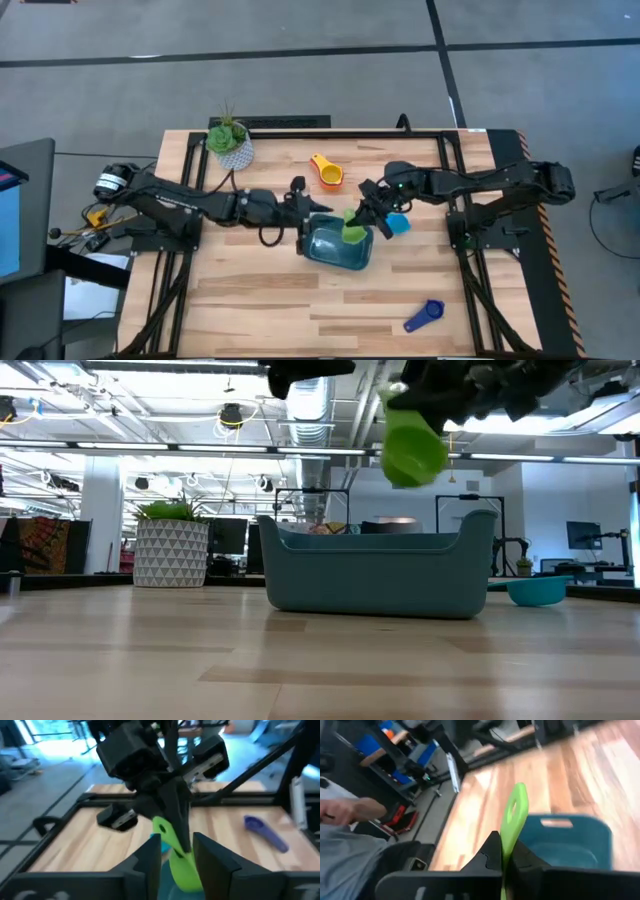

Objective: Nest measuring cups in basket
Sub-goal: Stack the green measuring cup on top of the yellow measuring cup

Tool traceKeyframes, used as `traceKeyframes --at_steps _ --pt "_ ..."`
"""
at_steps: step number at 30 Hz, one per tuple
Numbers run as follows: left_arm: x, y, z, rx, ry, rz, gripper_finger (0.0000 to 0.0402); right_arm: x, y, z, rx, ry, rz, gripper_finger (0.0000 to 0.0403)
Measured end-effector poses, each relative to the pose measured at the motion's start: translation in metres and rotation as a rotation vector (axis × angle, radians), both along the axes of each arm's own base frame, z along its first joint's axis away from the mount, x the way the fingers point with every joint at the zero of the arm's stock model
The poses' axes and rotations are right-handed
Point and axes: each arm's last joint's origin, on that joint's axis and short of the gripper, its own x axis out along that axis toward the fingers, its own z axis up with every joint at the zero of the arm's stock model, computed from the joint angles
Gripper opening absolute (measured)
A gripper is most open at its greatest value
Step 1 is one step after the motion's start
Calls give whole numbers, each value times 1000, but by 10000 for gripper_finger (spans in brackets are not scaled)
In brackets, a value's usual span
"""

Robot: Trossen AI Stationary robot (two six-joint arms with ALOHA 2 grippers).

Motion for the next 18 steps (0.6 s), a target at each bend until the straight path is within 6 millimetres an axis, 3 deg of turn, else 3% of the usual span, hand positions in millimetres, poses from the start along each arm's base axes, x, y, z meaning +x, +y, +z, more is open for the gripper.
traceKeyframes --at_steps 7,13,18 --pt "4 29 1 -109 -20 -68 156 4 12 2 -17 -47 45 8" --pt "16 28 -11 -154 -28 -185 170 5 13 3 -32 -57 32 10" --pt "29 29 -29 -187 -8 -182 170 5 11 2 -33 -53 22 9"
